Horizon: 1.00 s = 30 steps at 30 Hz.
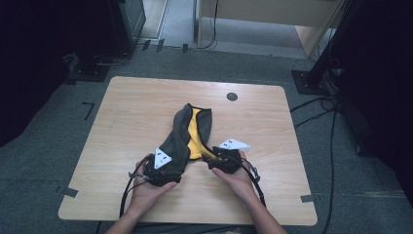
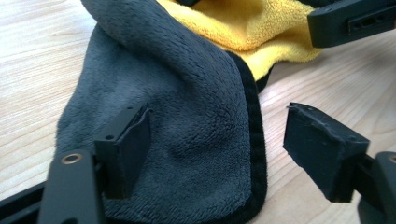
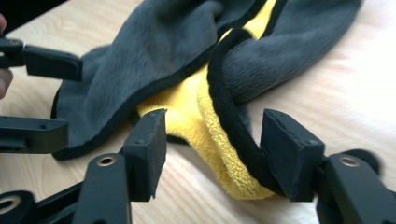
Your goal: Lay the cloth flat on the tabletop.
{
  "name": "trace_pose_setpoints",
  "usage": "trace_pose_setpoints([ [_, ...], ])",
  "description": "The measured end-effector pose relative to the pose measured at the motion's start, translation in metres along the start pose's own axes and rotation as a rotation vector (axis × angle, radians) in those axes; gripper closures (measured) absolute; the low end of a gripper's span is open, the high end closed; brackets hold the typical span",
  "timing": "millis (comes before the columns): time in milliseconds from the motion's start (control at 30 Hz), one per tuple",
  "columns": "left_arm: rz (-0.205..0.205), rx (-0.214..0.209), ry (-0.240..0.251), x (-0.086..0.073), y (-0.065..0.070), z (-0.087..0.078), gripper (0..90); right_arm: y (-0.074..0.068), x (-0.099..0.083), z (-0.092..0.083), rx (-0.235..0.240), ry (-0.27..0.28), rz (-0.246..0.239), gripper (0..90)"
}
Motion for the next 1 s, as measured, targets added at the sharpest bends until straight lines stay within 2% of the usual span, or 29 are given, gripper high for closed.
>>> trace_pose_setpoints([
  [67,0.006,0.040,-0.015,-0.002,-0.002,0.002,29.1,-0.001,-0.005,0.003,-0.007,-0.018,-0.016,43.7],
  [100,0.003,0.050,-0.013,-0.003,-0.005,0.002,38.2,0.002,-0.009,0.005,-0.052,-0.034,-0.040,56.2],
  [133,0.003,0.050,-0.013,-0.003,-0.005,0.002,42.9,0.002,-0.009,0.005,-0.052,-0.034,-0.040,56.2],
  [167,0.013,0.083,-0.022,-0.005,-0.011,0.002,48.3,0.008,-0.012,0.005,-0.099,-0.051,-0.039,69.1],
  [200,0.013,0.083,-0.022,-0.005,-0.011,0.002,53.5,0.008,-0.012,0.005,-0.099,-0.051,-0.039,69.1],
  [233,0.011,0.081,-0.025,-0.006,-0.013,0.002,62.2,0.012,-0.011,0.002,-0.092,-0.040,-0.010,80.8],
  [267,0.004,0.071,-0.024,-0.006,-0.014,0.002,62.2,0.012,-0.011,0.002,-0.092,-0.040,-0.010,80.8],
  [333,-0.021,0.047,-0.014,-0.005,-0.018,0.001,74.9,0.017,-0.009,-0.002,-0.093,-0.031,0.009,84.5],
  [367,-0.029,0.046,-0.004,-0.004,-0.022,-0.001,84.0,0.019,-0.005,-0.007,-0.087,-0.010,0.019,85.6],
  [400,-0.040,0.040,0.008,-0.002,-0.025,-0.003,84.0,0.019,-0.005,-0.007,-0.087,-0.010,0.019,85.6],
  [467,-0.092,0.031,0.051,0.005,-0.035,-0.010,87.4,0.021,0.001,-0.014,-0.077,0.021,0.027,86.0],
  [500,-0.143,0.043,0.095,0.012,-0.050,-0.018,88.3,0.021,0.009,-0.024,-0.067,0.058,0.041,86.0],
  [533,-0.143,0.043,0.095,0.012,-0.050,-0.018,88.3,0.021,0.009,-0.024,-0.067,0.058,0.041,86.0],
  [567,-0.174,0.054,0.116,0.015,-0.058,-0.023,88.3,0.022,0.014,-0.030,-0.063,0.077,0.052,86.0],
  [667,-0.295,0.063,0.154,0.016,-0.086,-0.036,88.2,0.027,0.027,-0.048,-0.061,0.128,0.074,86.0],
  [700,-0.368,0.056,0.152,0.012,-0.101,-0.042,88.2,0.032,0.032,-0.059,-0.070,0.150,0.094,85.9],
  [733,-0.368,0.056,0.152,0.012,-0.101,-0.042,88.0,0.035,0.033,-0.063,-0.072,0.154,0.102,85.6],
  [767,-0.407,0.058,0.148,0.008,-0.110,-0.045,88.0,0.035,0.033,-0.063,-0.072,0.154,0.102,85.6],
  [800,-0.430,0.071,0.137,0.004,-0.116,-0.046,88.0,0.041,0.030,-0.068,-0.092,0.145,0.116,84.3],
  [833,-0.450,0.079,0.128,0.000,-0.120,-0.047,82.5,0.048,0.025,-0.071,-0.126,0.123,0.135,80.4],
  [867,-0.469,0.086,0.119,-0.003,-0.124,-0.048,72.6,0.063,0.013,-0.075,-0.198,0.081,0.162,71.6],
  [900,-0.481,0.088,0.122,-0.005,-0.127,-0.050,72.6,0.063,0.013,-0.075,-0.198,0.081,0.162,71.6],
  [933,-0.494,0.089,0.129,-0.006,-0.129,-0.053,69.3,0.070,0.008,-0.079,-0.221,0.076,0.173,69.9],
  [967,-0.494,0.081,0.135,-0.006,-0.128,-0.057,64.3,0.078,0.003,-0.088,-0.224,0.088,0.205,65.7],
  [1000,-0.494,0.081,0.135,-0.006,-0.128,-0.057,62.9,0.080,0.003,-0.091,-0.221,0.094,0.204,63.9],
])
Point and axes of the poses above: each handheld gripper's, and its own axes: z roughly forward along the jaws, x roughly out of its top, y roughly to its right, the point moved 10 cm from there along z, roughly forward along the jaws, and after that the axes turned 1 degree about -y, right-handed, at the moved point
